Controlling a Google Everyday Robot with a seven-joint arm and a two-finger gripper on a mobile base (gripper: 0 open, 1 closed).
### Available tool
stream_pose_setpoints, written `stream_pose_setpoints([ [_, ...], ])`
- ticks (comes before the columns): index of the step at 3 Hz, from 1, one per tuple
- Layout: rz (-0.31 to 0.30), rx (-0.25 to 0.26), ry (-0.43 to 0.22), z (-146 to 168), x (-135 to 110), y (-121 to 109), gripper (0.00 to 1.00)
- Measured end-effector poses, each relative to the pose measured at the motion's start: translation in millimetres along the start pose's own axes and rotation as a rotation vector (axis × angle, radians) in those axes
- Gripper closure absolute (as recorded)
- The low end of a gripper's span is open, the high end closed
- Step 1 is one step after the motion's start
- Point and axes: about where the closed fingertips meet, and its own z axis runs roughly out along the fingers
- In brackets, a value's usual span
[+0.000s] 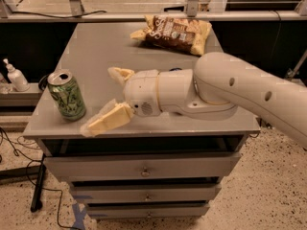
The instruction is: Knock green can over
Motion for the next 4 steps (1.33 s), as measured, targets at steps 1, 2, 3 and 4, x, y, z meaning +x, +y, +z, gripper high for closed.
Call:
stream_pose_setpoints([
  [1, 0.005, 0.004, -0.005, 20, 1, -12, 0.00],
  [2, 0.022, 0.000, -0.022, 49, 1, -21, 0.00],
  [3, 0.041, -0.005, -0.030, 70, 5, -23, 0.00],
  [4, 0.051, -0.014, -0.042, 91, 4, -24, 0.19],
])
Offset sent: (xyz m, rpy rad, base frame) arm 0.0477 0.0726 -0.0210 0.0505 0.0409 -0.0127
